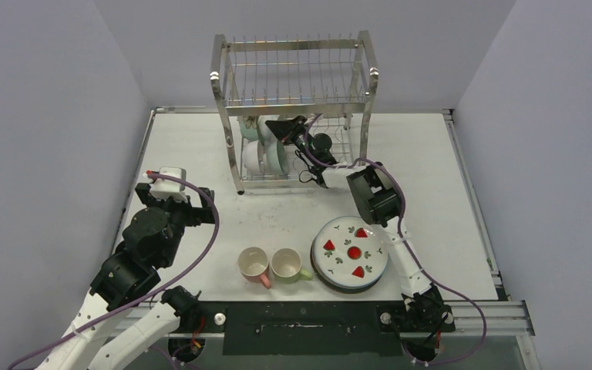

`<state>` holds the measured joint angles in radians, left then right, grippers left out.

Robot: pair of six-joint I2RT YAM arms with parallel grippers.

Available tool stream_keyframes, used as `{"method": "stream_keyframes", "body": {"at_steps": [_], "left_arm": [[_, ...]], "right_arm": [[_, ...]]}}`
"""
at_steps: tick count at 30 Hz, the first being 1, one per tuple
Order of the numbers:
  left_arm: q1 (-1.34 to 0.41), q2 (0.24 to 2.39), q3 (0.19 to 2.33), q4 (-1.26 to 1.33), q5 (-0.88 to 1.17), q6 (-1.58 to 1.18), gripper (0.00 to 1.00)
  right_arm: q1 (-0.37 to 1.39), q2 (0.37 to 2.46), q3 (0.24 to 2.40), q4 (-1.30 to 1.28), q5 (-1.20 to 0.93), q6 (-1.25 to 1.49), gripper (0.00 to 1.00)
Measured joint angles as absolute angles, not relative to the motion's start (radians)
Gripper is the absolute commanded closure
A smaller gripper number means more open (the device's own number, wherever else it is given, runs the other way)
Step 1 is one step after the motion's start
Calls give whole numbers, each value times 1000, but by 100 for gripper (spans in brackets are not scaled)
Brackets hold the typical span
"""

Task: Load the mixed dishes into the dish rack
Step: Insert the bowl into the dish rack.

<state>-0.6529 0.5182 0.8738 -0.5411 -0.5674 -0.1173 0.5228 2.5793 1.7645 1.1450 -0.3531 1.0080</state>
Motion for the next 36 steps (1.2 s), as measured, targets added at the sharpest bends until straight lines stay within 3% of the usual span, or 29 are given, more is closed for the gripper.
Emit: {"method": "stream_keyframes", "body": {"at_steps": [20, 25, 27, 31, 36], "left_arm": [[-653, 527, 874, -541, -566, -117, 3], [-653, 528, 874, -541, -564, -117, 3], [-653, 528, 874, -541, -564, -117, 3], [-653, 529, 874, -541, -564, -117, 3], [-653, 529, 874, -541, -564, -117, 3]], "right_arm": [[522, 2507, 1636, 1155, -347, 955, 97], [522, 2483, 1625, 1119, -327, 925, 83], [519, 2477, 1623, 1102, -324, 918, 82], [516, 2476, 1620, 1066, -320, 904, 84], [516, 2476, 1621, 1034, -320, 899, 100]]}}
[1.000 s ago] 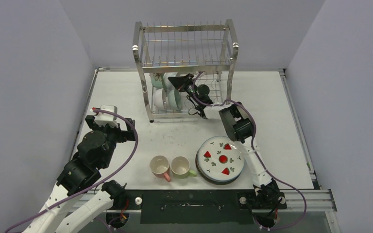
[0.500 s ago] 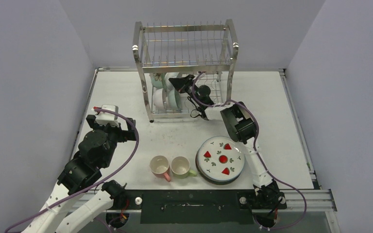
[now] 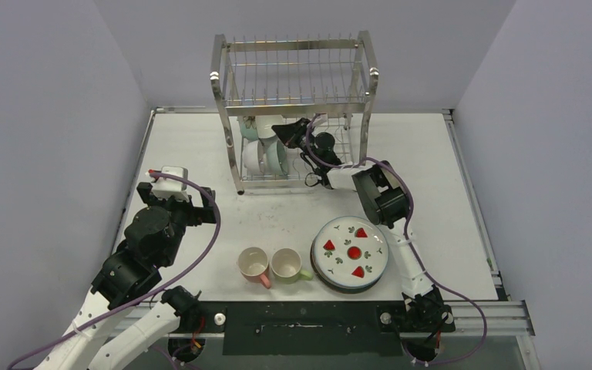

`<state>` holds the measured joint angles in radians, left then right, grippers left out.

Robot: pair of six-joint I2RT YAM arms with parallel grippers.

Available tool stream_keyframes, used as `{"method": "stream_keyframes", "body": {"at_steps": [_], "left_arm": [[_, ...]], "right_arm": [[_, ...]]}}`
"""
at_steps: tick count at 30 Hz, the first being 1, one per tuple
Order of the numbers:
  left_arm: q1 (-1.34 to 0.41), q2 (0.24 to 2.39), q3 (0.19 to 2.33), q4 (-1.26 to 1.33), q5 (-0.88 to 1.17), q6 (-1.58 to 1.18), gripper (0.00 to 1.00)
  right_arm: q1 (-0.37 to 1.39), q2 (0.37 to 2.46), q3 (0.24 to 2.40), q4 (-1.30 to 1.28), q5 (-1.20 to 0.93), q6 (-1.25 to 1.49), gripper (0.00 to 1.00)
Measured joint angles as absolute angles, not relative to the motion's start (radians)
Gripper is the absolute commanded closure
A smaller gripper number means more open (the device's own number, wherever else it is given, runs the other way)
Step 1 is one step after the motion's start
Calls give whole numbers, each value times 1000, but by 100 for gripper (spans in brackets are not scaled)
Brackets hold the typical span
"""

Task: Load the mixed dishes into the dish rack
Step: Insert the bowl into the dish rack.

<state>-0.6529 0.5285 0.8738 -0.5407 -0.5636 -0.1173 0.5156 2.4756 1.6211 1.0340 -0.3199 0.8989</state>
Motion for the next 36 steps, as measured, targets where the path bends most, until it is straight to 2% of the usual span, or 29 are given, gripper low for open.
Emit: {"method": "stream_keyframes", "body": {"at_steps": [4, 10, 19, 25, 36], "left_arm": [[-653, 529, 874, -541, -564, -117, 3], [-653, 529, 874, -541, -564, -117, 3], [-653, 529, 874, -541, -564, -117, 3], [-653, 529, 874, -541, -563, -117, 3], [-653, 529, 874, -541, -563, -117, 3]], "right_arm": [[516, 2476, 1649, 1015, -320, 898, 100], [516, 2476, 1677, 1013, -319, 897, 82], [516, 2455, 1632, 992, -287, 844, 71], [517, 2378, 1570, 935, -240, 768, 70], [521, 2348, 1594, 782, -189, 684, 74]]}}
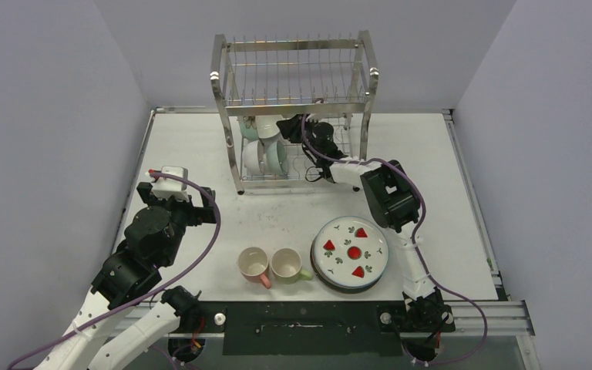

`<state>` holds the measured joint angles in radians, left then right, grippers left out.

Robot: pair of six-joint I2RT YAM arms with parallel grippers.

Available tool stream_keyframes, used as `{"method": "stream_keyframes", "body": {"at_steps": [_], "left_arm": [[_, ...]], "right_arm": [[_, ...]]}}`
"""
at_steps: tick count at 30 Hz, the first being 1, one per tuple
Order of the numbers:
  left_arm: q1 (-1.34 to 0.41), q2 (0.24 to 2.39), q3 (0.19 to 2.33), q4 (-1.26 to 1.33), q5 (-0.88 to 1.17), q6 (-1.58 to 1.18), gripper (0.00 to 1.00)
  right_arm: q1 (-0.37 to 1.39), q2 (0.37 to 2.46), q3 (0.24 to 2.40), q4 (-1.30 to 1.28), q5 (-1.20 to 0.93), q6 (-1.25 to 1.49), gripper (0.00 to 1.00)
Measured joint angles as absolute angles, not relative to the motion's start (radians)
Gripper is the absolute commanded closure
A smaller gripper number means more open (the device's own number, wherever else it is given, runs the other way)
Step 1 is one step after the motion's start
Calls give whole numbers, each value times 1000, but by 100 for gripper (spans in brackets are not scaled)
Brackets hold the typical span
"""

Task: Load the mixed dishes into the dish rack
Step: Insert the bowl into the dish rack.

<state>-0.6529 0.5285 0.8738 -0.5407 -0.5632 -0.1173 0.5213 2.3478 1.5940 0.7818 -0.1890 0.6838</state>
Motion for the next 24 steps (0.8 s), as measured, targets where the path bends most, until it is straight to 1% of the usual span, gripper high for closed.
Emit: {"method": "stream_keyframes", "body": {"at_steps": [6, 13, 24], "left_arm": [[-653, 529, 874, -541, -564, -117, 3], [-653, 529, 874, -541, -563, -117, 3], [-653, 529, 874, -541, -563, -117, 3]], "right_arm": [[532, 2349, 1647, 706, -175, 660, 85], [537, 2349, 1650, 591, -126, 611, 93], [542, 2351, 1650, 448, -47, 557, 94]]}}
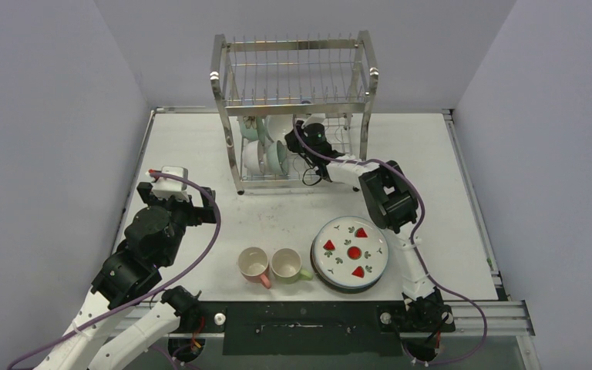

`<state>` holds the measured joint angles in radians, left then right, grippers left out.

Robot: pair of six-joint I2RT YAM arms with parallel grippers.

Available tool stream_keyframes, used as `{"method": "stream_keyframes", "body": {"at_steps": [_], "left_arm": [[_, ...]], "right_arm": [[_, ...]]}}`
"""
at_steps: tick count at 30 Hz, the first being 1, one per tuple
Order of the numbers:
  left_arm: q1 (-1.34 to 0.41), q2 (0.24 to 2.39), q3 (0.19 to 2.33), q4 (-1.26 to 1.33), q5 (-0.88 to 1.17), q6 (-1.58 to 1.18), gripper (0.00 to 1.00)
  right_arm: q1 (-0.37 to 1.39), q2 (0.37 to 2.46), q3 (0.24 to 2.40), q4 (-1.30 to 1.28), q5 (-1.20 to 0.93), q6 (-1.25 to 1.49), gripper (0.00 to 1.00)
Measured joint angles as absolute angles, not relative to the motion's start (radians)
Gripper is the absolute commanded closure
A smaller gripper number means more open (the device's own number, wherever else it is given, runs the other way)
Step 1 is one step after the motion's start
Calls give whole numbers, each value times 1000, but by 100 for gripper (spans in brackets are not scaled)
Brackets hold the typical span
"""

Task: Load the mixed dishes into the dish rack
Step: Insert the bowl into the dish rack.

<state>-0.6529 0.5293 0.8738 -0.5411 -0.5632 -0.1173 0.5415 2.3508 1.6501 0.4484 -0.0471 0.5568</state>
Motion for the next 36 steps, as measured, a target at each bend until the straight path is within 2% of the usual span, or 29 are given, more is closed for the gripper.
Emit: {"method": "stream_keyframes", "body": {"at_steps": [15, 28, 36], "left_arm": [[-653, 532, 874, -541, -562, -117, 3], [-653, 532, 874, -541, -561, -117, 3], [-653, 533, 874, -541, -561, -116, 3]], "right_arm": [[562, 2459, 1847, 299, -60, 534, 93], [551, 2588, 2073, 241, -153, 527, 93], [556, 2590, 2054, 261, -153, 524, 85]]}}
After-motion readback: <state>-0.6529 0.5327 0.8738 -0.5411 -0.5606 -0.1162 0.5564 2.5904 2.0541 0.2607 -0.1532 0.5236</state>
